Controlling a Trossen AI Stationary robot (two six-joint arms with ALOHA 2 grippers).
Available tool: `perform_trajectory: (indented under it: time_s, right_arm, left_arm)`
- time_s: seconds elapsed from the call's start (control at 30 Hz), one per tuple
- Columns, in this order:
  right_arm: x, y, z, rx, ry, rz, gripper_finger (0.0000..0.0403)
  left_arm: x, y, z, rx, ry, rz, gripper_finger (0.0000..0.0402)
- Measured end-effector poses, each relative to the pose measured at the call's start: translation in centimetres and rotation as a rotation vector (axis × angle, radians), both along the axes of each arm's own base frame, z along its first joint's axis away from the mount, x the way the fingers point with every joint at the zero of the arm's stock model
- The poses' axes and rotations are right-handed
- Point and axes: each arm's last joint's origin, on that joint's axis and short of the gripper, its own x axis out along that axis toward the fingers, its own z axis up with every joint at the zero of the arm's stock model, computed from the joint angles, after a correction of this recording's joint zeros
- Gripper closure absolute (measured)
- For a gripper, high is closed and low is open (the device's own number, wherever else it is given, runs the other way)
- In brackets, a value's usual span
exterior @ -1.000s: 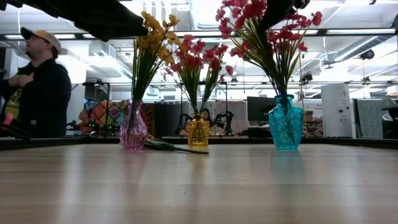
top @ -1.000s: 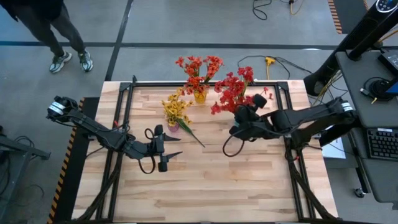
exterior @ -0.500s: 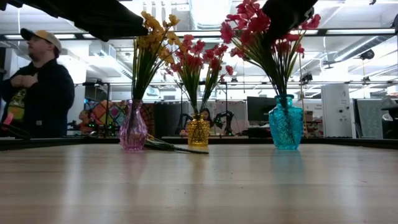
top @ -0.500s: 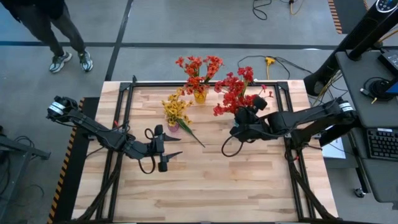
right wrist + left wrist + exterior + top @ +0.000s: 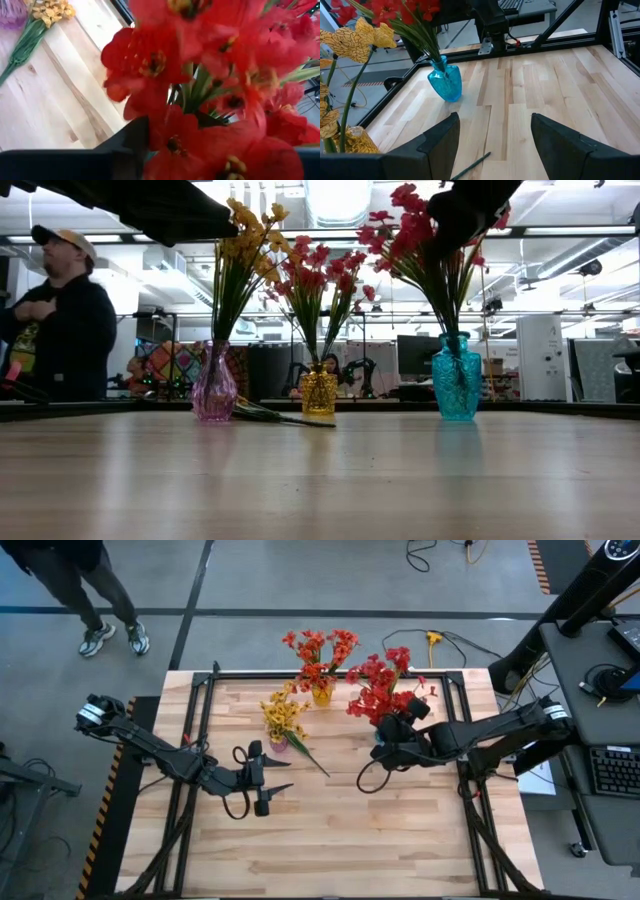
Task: Sort flowers into vase by color
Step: Put the red flower into the blue vase
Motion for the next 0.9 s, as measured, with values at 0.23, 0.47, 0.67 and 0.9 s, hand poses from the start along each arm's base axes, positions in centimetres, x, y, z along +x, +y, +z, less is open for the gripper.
perform_trajectory:
  time_s: [0.23,0.47,0.67,0.9]
  right_arm:
    - [-0.1,0.0,0.6,0.018,-0.011,0.008,0.0225]
    - [-0.3,0.1,2.2,0.091,-0.035,0.031,0.0202]
    - [-1.3,0.1,3.9,0.140,-0.014,-0.011,0.0202]
    - [-2.1,0.4,5.7,0.224,-0.015,-0.014,0.0202]
  left_arm:
    - [0.0,0.0,0.0,0.000,0.000,0.000,0.0174]
    - [0.0,0.0,0.0,0.000,0.000,0.000,0.0174]
    - [0.0,-0.1,0.1,-0.024,-0.004,0.002,0.0174]
    - [-0.1,-1.5,2.3,-0.059,0.126,-0.012,0.0174]
